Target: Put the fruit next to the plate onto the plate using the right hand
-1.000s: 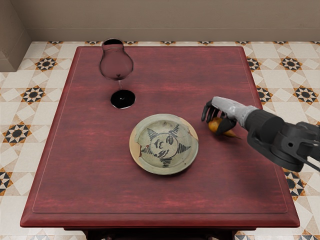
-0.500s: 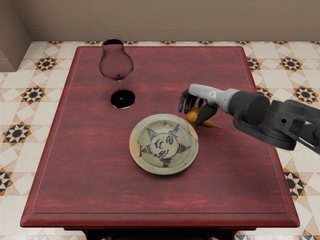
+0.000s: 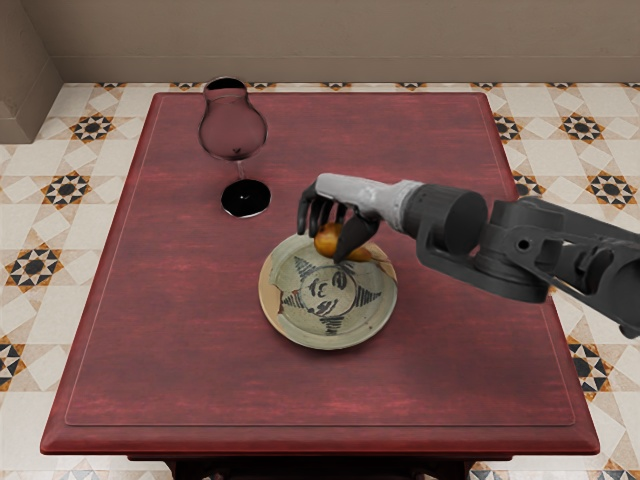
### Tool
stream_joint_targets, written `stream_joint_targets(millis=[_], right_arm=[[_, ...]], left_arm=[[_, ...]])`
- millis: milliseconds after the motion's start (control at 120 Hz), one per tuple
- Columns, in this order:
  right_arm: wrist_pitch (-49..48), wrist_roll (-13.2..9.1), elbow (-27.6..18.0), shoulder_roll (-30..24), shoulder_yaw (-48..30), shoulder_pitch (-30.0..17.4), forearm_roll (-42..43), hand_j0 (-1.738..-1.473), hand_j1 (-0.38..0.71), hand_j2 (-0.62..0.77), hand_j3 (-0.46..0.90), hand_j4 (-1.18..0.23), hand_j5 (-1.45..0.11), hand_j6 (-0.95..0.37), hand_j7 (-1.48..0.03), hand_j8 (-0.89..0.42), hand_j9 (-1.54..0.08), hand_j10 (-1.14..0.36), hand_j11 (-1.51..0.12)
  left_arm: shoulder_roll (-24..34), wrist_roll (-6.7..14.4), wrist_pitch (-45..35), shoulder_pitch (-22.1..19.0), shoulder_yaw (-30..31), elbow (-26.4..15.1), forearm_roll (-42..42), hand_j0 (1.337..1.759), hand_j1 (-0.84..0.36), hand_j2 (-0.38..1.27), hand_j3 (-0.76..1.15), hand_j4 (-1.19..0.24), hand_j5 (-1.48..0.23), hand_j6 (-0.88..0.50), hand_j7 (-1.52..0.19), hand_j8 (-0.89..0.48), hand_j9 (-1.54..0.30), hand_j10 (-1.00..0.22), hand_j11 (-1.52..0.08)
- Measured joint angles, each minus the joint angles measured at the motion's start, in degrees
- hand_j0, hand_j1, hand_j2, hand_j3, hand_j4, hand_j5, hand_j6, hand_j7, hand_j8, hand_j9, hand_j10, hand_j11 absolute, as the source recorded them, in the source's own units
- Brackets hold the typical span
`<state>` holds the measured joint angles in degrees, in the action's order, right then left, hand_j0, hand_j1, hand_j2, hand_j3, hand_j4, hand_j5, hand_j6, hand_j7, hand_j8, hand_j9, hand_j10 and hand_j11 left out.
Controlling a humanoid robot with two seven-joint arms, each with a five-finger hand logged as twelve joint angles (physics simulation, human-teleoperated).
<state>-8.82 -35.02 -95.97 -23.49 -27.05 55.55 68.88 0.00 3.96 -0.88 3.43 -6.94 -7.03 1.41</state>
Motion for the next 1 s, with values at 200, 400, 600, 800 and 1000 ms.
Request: stream_joint_targets(millis=[200,400,600,800,1000], right_arm=[[0.09,0.00,0.97,1.44,0.52,-0.67,0.09,-1.657,0.32,0.26,0.00,-0.65,-0.87,-0.63,-0.86,-0.46,-0.87,-0.58,-0.85],[0.10,0.00,2.72,2.84,1.15,-2.15,0.37,-1.657,0.31,0.24,0.00,-0.65,-0.87,-0.62,-0.85,-0.45,-0.86,-0.57,-0.85],[0.31,0.01,4.12,4.33,1.46,-2.43,0.64,-1.658,0.14,0.10,0.00,-0.46,-0.61,-0.45,-0.60,-0.36,-0.60,-0.42,-0.60],[-0.08,0.02,4.17,4.27,0.40,-2.52,-1.44,-1.658,-0.17,0.04,0.00,-0.17,-0.23,-0.17,-0.23,-0.14,-0.23,-0.16,-0.23],[-12.68,0.02,4.07,0.20,-11.24,-3.63,-15.75,-1.658,-0.28,0.01,0.00,-0.07,-0.09,-0.07,-0.08,-0.05,-0.09,-0.06,-0.08]], left_arm=[[0.00,0.00,0.00,0.00,0.00,0.00,0.00,1.658,0.33,0.00,0.00,-0.02,-0.03,-0.02,-0.03,-0.02,-0.03,-0.02,-0.03],[0.00,0.00,0.00,0.00,0.00,0.00,0.00,1.658,0.33,0.00,0.00,-0.02,-0.03,-0.02,-0.03,-0.02,-0.03,-0.02,-0.03],[0.00,0.00,0.00,0.00,0.00,0.00,0.00,1.658,0.33,0.00,0.00,-0.02,-0.03,-0.02,-0.03,-0.02,-0.03,-0.02,-0.03],[0.00,0.00,0.00,0.00,0.00,0.00,0.00,1.658,0.33,0.00,0.00,-0.02,-0.03,-0.02,-0.03,-0.02,-0.03,-0.02,-0.03],[0.00,0.00,0.00,0.00,0.00,0.00,0.00,1.658,0.33,0.00,0.00,-0.02,-0.03,-0.02,-0.03,-0.02,-0.03,-0.02,-0.03]])
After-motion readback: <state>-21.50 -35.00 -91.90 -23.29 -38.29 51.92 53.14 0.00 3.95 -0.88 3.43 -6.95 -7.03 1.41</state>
